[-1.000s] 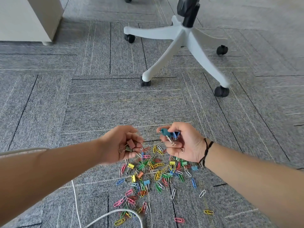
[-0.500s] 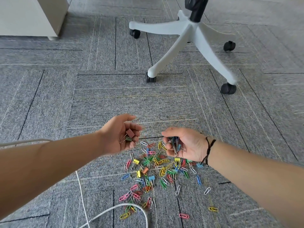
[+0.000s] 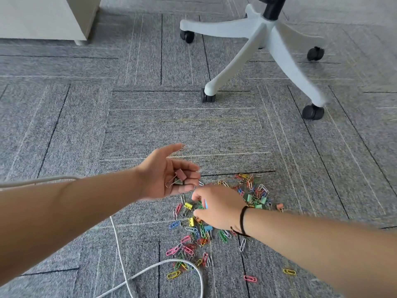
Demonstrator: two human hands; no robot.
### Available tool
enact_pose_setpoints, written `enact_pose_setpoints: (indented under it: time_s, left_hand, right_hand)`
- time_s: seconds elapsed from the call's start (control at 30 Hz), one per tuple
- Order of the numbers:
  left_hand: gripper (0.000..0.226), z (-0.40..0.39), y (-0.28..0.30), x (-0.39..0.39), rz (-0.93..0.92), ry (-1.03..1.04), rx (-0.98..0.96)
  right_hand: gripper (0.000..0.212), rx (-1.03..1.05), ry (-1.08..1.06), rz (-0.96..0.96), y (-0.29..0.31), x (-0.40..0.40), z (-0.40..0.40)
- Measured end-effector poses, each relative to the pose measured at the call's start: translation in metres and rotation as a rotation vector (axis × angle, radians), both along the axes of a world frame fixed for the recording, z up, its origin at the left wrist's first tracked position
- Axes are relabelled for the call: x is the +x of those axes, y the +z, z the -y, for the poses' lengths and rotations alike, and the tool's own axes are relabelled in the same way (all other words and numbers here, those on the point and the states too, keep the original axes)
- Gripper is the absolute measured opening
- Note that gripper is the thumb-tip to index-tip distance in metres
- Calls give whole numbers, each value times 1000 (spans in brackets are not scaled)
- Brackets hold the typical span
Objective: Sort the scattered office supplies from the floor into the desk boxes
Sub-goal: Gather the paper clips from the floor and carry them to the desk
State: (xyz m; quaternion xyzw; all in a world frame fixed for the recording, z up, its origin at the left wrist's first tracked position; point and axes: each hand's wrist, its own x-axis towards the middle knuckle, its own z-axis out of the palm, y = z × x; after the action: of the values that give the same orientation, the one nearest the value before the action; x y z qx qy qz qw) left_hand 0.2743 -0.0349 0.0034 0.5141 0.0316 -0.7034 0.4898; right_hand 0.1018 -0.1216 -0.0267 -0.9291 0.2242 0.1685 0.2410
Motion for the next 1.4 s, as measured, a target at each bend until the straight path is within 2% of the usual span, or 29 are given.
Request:
enact_pose_setpoints:
  time_s: [0.13,0.27,0.37,0.43,0.5,0.6,0.63,0.67,0.73,0.83,0.9,1.0,1.13,1.3,1.4]
  left_hand:
    - [79,-8,-3,12,-36,63,10]
    - [81,-14,-7,21,-29,93,3]
    - [73,-17,-13,27,21,57,22]
    - [54,-19,-17,29,88,-13,63]
    - [35,-20,-22,27,141,-96,102]
    - [26,-21,-30,16,286,-243,157]
    - [28,-21,-33,11,378,-315,170]
    - [29,-21,-33,4,482,-408,166]
    - [29,-22,-35,-10,697,-632,111]
    - [25,-26,-40,-30,967,-885,17]
    - [24,-29,-41,-41,1082,-979,-4]
    - [25,-32,-42,-51,1180,-1017,11]
    - [28,-33,-42,-59,1246,-1016,46]
    - [21,-29,-45,-61,1238,-1085,-4]
    - [25,-27,-46,-48,971,-1028,-34]
  right_hand:
    - [35,-32,107,71,-6,11,-3]
    - [19,-54,174,75,-13,18,-7]
    - [14,-51,219,71,-16,18,-5]
    - [19,27,231,38,-13,13,0]
    - [19,306,88,20,-9,7,5]
    - [11,1068,-438,-73,5,-5,23]
    - [12,1267,-544,-96,8,-10,31]
    - [14,1409,-600,-100,11,-16,38]
    - [19,1563,-635,-77,15,-24,50]
    - [7,1573,-656,-64,18,-27,58]
    - [13,1536,-706,-65,17,-28,58]
    - [18,1526,-781,-52,15,-29,56]
    - [12,1508,-841,-51,20,-29,55]
    - [13,1417,-846,-94,13,-32,54]
    - [14,1341,-812,-120,10,-32,50]
